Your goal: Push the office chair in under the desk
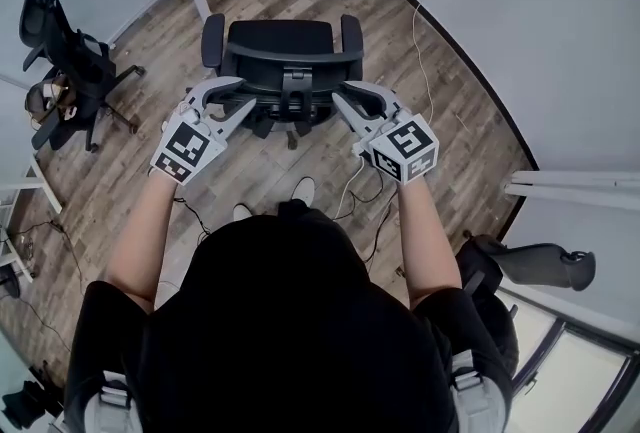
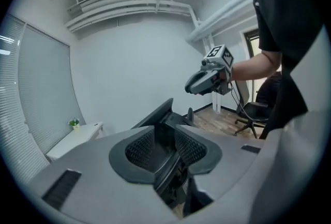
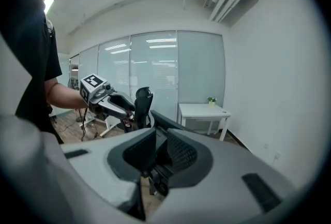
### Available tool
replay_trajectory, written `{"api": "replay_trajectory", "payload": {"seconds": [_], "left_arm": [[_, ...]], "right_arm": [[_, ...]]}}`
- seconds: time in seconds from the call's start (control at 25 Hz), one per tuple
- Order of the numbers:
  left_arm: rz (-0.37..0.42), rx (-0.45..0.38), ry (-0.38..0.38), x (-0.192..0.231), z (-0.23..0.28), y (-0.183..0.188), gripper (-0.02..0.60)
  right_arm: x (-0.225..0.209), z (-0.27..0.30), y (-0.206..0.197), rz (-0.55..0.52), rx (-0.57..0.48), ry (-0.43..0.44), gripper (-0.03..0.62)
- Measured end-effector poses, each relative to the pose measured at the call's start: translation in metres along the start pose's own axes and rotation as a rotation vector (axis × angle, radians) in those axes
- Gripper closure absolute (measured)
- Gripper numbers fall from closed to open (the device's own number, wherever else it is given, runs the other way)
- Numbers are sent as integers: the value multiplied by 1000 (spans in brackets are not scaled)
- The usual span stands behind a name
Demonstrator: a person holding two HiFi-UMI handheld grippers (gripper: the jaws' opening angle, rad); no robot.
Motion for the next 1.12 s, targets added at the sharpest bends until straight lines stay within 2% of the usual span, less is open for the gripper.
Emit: {"api": "replay_trajectory", "payload": {"seconds": [0.24,0.52,0.68,0.76,0.92,1.12], "left_arm": [[69,137,-24,7,14,-27,428],[156,286,-100,9,31,-60,399],[246,383,-133,8,38,-77,391],[295,431,-147,6,42,-86,391],[368,509,-161,7,49,-101,391],[460,586,-165,4,61,-113,391]], "right_arm": [[-9,12,-25,-69,137,33,501],[-18,24,-52,-172,311,85,445],[-23,32,-77,-311,493,101,395],[-28,35,-86,-378,561,97,388],[-40,41,-93,-467,632,87,388],[-47,54,-116,-534,723,116,388]]}}
Point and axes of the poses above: the fingertips, and each gripper's own axes: z forward along the fingers, x to its left, y out of its top, the point moved 4 cm from there along -z, backward along the fingers, and after that the axes turned 7 degrees about x, right-handed, at the moved point
